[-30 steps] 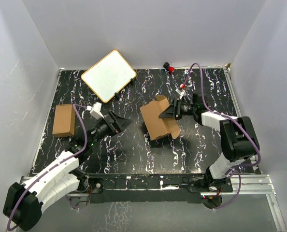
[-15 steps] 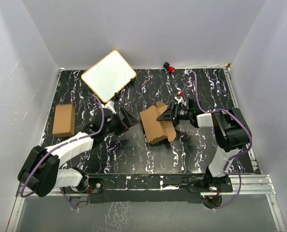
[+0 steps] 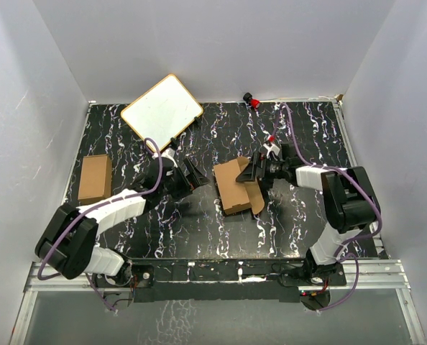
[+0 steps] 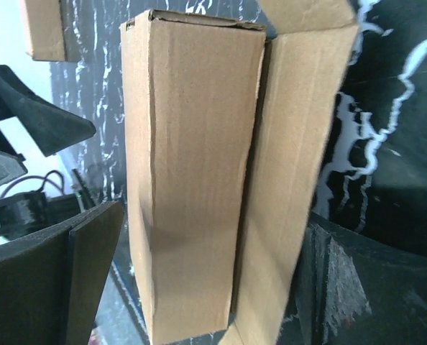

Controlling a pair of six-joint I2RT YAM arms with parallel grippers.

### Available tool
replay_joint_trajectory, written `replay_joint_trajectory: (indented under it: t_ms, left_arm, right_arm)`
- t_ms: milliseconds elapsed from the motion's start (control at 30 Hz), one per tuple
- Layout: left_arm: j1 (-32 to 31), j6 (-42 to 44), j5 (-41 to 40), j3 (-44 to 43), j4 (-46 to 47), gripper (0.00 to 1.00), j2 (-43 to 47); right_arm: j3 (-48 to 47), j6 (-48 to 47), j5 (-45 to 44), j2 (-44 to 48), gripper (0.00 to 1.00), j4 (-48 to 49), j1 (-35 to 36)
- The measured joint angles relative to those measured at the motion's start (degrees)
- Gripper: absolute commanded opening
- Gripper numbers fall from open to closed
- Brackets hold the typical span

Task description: Fold the paper box

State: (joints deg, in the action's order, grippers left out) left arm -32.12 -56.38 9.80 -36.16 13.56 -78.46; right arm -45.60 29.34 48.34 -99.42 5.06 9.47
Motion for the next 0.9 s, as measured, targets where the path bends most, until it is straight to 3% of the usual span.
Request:
replay_joint_trajectory:
  t_ms: [267, 333, 400, 433, 533, 667, 900]
  left_arm:
    - [-0.02, 2.67, -1.62, -1.16, -3.21, 0.92, 1.05]
    - [-0.04, 3.43, -1.9, -1.27, -3.85, 0.87, 1.77]
    - [-0.04, 4.31, -1.92, -1.44, -4.28, 0.79, 2.19]
    - [-0.04, 4.48, -1.95, -1.51, -4.5, 0.74, 2.19]
    - [-0.04, 5.27, -1.84, -1.57, -5.18, 0.66, 2.12]
    - [-0.04, 5.68, -0.35, -1.97, -4.63, 0.7, 0.61]
    - [-1.68, 6.91, 3.65, -7.1, -3.02, 0.77, -7.61]
  right_arm:
    - [0.44, -9.6, -6.19, 9.44, 0.98, -6.84, -6.67]
    - [1.29, -12.66, -7.63, 13.25, 0.8, -7.48, -8.57]
    - [2.4, -16.26, -8.33, 17.29, 0.46, -7.63, -9.6]
    - [2.82, -17.99, -8.28, 18.93, 0.34, -7.56, -9.6]
    - [2.99, -21.38, -7.91, 20.44, 0.15, -7.43, -9.01]
    - [2.23, -23.76, -7.17, 15.45, 0.09, -8.24, -7.15]
    - [0.98, -25.64, -7.04, 6.75, 0.09, -11.69, -1.9]
